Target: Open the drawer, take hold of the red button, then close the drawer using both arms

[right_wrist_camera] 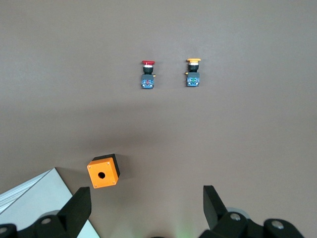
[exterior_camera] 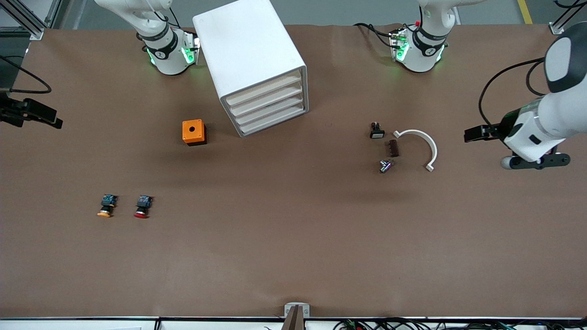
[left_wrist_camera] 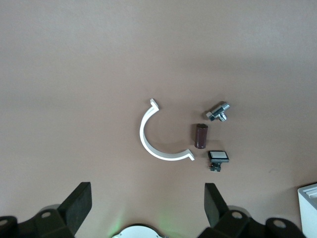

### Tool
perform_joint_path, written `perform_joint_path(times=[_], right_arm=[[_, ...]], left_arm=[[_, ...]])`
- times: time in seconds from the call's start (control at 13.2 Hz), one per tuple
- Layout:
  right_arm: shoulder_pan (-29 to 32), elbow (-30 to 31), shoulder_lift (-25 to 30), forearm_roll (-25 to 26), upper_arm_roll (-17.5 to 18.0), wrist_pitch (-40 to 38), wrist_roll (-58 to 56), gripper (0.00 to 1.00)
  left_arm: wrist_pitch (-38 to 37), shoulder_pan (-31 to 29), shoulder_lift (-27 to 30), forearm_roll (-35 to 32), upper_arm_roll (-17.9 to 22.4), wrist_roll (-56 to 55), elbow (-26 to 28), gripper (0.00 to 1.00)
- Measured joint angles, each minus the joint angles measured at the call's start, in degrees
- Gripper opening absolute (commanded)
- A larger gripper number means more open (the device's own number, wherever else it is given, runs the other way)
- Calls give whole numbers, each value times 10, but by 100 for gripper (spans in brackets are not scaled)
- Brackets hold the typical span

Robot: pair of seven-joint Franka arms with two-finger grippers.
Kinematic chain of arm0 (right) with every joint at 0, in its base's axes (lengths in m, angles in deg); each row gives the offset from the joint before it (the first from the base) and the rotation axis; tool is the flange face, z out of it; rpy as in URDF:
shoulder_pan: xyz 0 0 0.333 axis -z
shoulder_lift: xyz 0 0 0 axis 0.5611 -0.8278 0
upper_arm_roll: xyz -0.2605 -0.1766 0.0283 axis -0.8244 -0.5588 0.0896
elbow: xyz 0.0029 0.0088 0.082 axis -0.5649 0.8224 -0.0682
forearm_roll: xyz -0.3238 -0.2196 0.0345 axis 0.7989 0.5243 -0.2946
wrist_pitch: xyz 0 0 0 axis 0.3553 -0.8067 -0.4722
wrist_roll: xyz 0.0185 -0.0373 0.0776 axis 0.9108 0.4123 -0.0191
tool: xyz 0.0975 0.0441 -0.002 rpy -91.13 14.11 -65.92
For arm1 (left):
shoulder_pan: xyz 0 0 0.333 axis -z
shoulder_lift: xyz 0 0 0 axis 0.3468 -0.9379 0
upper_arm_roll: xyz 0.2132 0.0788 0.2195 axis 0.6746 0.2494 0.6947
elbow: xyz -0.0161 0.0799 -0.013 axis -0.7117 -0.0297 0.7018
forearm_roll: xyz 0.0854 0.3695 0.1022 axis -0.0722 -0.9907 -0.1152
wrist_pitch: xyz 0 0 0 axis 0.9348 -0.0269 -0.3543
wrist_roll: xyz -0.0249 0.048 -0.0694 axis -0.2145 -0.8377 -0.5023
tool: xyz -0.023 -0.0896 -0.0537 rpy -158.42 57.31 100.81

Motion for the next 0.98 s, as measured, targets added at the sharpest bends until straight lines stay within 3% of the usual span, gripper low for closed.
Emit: perform_joint_path(times=[0.45,0.98], right_arm=[[0,-1,36,-2,5,-4,0,100],[-2,28,63,-1,9,-15,0,100]], left_arm=[[96,-17,72,0,-1,25,81,100],[117,15,77,0,4,26,77,100]])
